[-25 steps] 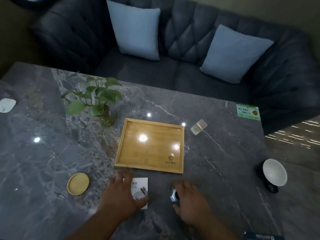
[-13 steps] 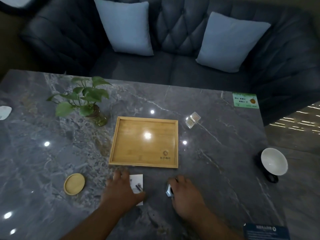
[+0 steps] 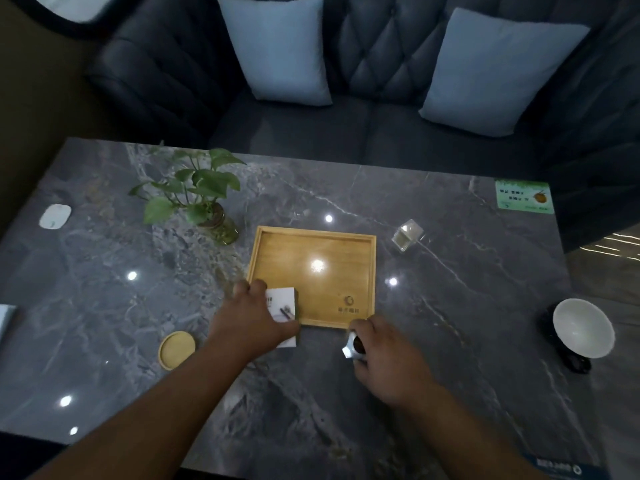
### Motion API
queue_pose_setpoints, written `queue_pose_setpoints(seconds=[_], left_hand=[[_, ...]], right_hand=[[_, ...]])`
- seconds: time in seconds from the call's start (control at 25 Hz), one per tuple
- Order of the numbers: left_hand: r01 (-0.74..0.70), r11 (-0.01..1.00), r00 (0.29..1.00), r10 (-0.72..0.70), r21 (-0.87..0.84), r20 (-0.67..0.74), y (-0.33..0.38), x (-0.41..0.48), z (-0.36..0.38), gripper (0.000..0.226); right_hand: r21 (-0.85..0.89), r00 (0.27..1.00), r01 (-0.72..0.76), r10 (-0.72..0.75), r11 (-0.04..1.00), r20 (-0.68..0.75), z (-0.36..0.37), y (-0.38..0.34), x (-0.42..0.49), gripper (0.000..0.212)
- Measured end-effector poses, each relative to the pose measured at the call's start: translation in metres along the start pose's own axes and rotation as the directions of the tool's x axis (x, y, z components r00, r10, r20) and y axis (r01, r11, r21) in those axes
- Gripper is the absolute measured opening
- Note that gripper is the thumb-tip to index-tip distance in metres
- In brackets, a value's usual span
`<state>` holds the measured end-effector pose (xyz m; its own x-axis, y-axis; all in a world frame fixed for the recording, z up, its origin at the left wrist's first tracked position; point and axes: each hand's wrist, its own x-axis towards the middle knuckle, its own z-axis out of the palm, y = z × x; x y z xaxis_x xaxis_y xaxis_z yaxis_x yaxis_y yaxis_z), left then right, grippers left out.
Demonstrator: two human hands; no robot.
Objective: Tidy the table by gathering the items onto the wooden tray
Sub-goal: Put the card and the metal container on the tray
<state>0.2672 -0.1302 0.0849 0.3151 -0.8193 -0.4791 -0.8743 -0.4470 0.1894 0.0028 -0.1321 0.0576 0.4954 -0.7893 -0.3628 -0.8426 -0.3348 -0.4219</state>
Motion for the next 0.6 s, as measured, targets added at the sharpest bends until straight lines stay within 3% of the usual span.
queue_pose_setpoints(seconds=[0.24,0.6], left_hand=[[-0.078,0.995,0.997,0.077,0.054,0.023,0.003,0.066,-0.008,0.103],[-0.117,0.989,0.990,0.109,0.093,0.094,-0.005,0.094,0.014,0.111]], right_hand=[[-0.142,0.998,-0.016,0.008,0.990,-0.057,-0.018,-0.018,0.061,0.048],[-0.246,0.999,-0.013,0.021,0.969,0.031,-0.012,-0.022,0.103,0.048]])
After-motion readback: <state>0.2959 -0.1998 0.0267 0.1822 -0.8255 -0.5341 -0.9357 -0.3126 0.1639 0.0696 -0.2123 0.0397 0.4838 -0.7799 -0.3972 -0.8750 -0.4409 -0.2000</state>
